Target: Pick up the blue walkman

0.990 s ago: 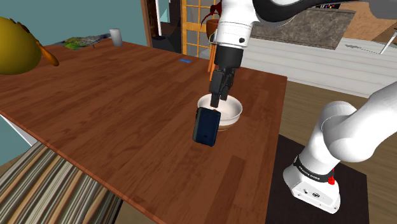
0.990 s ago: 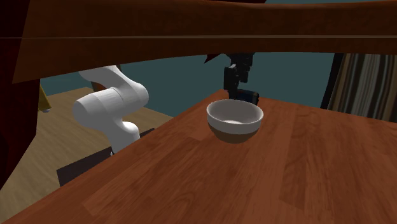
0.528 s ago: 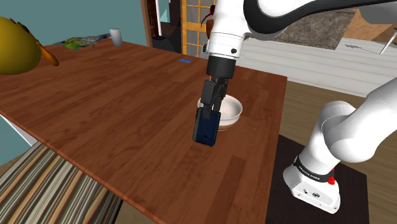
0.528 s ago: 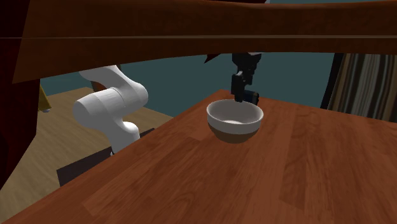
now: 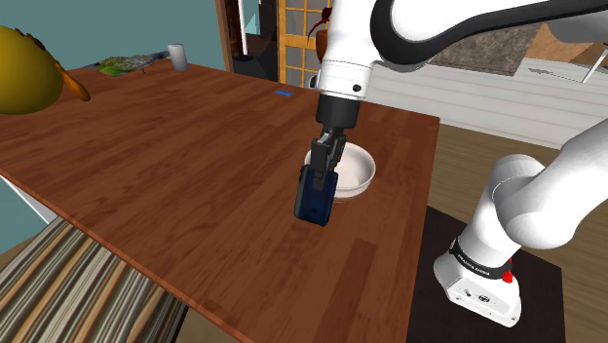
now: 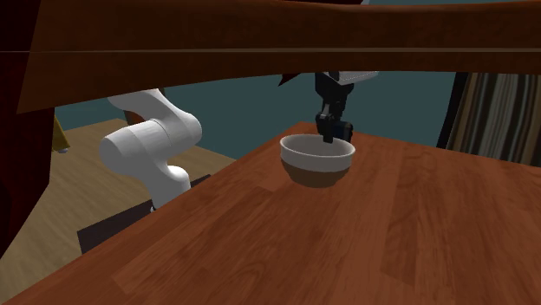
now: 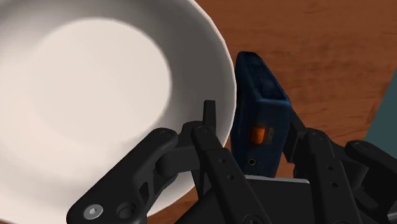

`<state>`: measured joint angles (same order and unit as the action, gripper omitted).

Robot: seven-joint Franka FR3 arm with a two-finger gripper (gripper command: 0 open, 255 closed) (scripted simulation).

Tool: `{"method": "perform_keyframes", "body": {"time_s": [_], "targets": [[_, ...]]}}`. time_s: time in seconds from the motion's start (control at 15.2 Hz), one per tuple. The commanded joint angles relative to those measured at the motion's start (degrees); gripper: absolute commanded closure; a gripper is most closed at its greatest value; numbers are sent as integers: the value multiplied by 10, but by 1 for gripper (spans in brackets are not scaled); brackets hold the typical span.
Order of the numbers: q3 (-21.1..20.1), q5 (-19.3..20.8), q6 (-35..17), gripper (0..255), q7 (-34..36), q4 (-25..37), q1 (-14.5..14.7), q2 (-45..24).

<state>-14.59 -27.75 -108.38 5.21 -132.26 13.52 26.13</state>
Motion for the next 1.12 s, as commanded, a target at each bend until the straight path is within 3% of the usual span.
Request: {"method": "perform_keyframes", "body": {"time_s": [0.0,0.33,1.06], "targets": [[0,1,1,255,0,-2,0,-1],[-1,1,-1,255,0,-2,0,-3],[10,14,78,255,27,78,-4,0]]}}
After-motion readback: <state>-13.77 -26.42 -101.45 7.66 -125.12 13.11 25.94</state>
